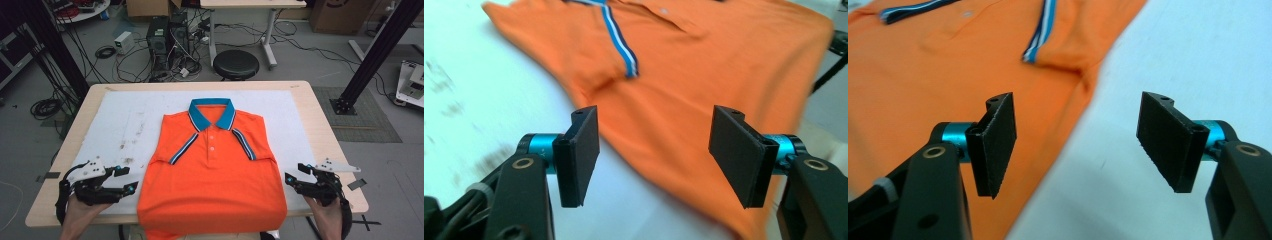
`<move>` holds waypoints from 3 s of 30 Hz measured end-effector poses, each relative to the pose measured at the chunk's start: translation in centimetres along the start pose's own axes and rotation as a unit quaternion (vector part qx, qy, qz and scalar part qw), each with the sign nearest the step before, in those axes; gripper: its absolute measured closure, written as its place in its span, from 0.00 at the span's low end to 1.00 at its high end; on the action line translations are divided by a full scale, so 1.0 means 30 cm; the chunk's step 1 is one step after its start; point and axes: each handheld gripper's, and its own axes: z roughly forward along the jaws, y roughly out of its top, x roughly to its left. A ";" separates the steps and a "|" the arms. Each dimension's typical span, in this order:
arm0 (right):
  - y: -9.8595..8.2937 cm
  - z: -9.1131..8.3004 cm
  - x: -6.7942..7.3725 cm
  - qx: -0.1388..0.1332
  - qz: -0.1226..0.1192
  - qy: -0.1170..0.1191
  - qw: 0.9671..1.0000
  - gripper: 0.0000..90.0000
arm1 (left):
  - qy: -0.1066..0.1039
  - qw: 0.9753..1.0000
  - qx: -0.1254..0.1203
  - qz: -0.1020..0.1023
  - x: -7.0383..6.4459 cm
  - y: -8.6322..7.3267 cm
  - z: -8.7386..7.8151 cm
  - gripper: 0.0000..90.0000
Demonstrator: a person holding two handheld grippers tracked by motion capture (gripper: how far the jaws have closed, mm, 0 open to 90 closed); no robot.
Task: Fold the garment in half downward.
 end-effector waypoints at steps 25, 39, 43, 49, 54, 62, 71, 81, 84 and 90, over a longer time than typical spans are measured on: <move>0.093 0.246 -0.077 0.035 0.006 -0.027 0.999 0.37 | 0.065 0.994 0.077 0.032 0.236 0.315 0.365 0.42; 0.091 0.261 -0.070 0.053 0.000 -0.027 0.998 0.35 | 0.096 0.988 0.112 -0.037 0.451 0.353 0.596 0.44; 0.091 0.261 -0.069 0.052 -0.002 -0.028 0.998 0.35 | 0.106 0.987 0.108 -0.047 0.472 0.339 0.625 0.46; 0.091 0.263 -0.066 0.055 -0.002 -0.030 0.998 0.35 | 0.089 0.987 0.094 -0.093 0.520 0.296 0.658 0.46; 0.091 0.265 -0.066 0.058 -0.001 -0.030 0.998 0.35 | 0.094 0.987 0.100 -0.081 0.517 0.293 0.678 0.49; 0.090 0.266 -0.063 0.060 -0.006 -0.030 0.998 0.35 | 0.095 0.987 0.107 -0.069 0.506 0.291 0.684 0.67; 0.090 0.267 -0.058 0.064 -0.009 -0.031 0.997 0.35 | 0.077 0.988 0.092 -0.100 0.520 0.274 0.667 0.86; 0.091 0.268 -0.065 0.063 -0.005 -0.027 0.998 0.35 | 0.069 0.988 0.080 -0.116 0.524 0.261 0.660 0.94; 0.101 0.274 -0.080 0.065 0.010 -0.013 0.998 0.35 | 0.069 0.987 0.079 -0.119 0.525 0.260 0.659 0.94; 0.182 0.326 -0.109 0.089 0.015 -0.009 0.996 0.35 | 0.071 0.988 0.079 -0.115 0.521 0.259 0.658 0.94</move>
